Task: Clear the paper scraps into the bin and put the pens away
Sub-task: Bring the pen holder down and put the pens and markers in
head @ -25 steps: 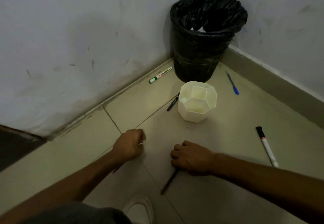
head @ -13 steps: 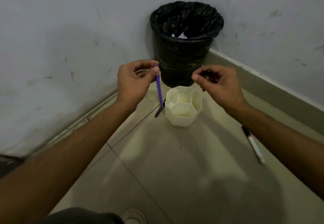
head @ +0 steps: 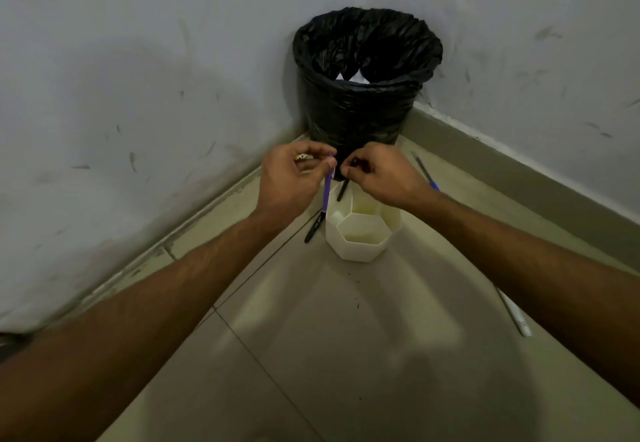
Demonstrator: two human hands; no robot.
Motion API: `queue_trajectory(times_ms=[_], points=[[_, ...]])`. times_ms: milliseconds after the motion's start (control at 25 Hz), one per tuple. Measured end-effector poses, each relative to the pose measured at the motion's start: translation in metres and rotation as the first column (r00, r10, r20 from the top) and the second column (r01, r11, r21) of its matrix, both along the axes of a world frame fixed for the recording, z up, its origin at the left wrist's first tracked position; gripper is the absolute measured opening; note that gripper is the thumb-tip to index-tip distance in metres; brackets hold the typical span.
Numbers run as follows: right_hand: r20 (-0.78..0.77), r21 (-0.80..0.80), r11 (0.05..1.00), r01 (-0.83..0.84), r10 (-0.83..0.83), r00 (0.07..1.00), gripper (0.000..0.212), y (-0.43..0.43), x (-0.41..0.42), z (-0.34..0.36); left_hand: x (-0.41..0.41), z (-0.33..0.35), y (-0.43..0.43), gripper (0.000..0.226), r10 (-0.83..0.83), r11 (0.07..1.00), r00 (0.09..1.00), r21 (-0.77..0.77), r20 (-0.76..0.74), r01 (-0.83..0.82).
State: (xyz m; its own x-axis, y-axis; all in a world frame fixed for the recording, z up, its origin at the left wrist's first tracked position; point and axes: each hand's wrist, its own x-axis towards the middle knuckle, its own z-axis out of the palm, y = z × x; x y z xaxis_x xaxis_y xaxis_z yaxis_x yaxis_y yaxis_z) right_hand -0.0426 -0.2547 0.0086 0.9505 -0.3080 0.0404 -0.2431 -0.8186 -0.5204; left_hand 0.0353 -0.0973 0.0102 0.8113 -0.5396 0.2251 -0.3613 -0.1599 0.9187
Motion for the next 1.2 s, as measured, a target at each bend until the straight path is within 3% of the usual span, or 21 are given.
queue_trajectory(times_ms=[120, 400, 560, 720, 840, 960, 1040, 1120, 1200], points=[[-0.003, 0.039, 0.999, 0.035, -0.035, 0.999, 0.020, -0.004, 0.003, -0.003, 0.009, 0.012, -0.004, 0.017, -0.011, 0.990, 1.000, -0.143, 0.006, 0.011], [0.036, -0.001, 0.997, 0.073, -0.073, 0.997, 0.021, 0.000, -0.003, -0.015, -0.007, -0.028, 0.004, 0.015, -0.142, 0.988, 0.979, 0.086, 0.145, 0.130], [0.018, -0.016, 0.997, 0.069, -0.069, 0.997, 0.026, 0.002, -0.009, -0.022, -0.011, -0.046, 0.010, 0.014, -0.182, 0.977, 0.969, 0.140, 0.166, 0.159], [0.024, -0.009, 0.999, 0.049, -0.049, 0.999, 0.031, 0.004, -0.020, -0.027, -0.014, -0.052, 0.016, 0.017, -0.308, 0.936, 0.917, 0.255, 0.254, 0.244], [0.114, 0.080, 0.972, 0.219, -0.227, 0.967, 0.027, -0.012, -0.049, -0.032, -0.013, -0.050, 0.018, 0.022, -0.313, 0.924, 0.906, 0.310, 0.285, 0.221], [0.079, 0.126, 0.848, 0.514, -0.525, 0.847, 0.019, -0.054, -0.099, -0.049, 0.002, -0.058, 0.011, 0.023, -0.012, 0.967, 0.978, 0.253, 0.210, -0.042], [-0.001, 0.063, 0.755, 0.653, -0.654, 0.756, 0.017, -0.082, -0.140, -0.061, 0.018, -0.075, 0.001, 0.022, -0.001, 0.877, 0.983, 0.472, 0.183, -0.087], [-0.118, 0.005, 0.671, 0.742, -0.736, 0.666, 0.019, -0.098, -0.177, -0.069, 0.021, -0.088, -0.010, 0.027, -0.123, 0.676, 0.988, 0.736, 0.090, 0.018], [-0.205, -0.009, 0.603, 0.798, -0.782, 0.589, 0.019, -0.106, -0.207, -0.076, 0.017, -0.089, -0.021, 0.011, -0.189, 0.549, 0.982, 0.832, 0.028, 0.081]])
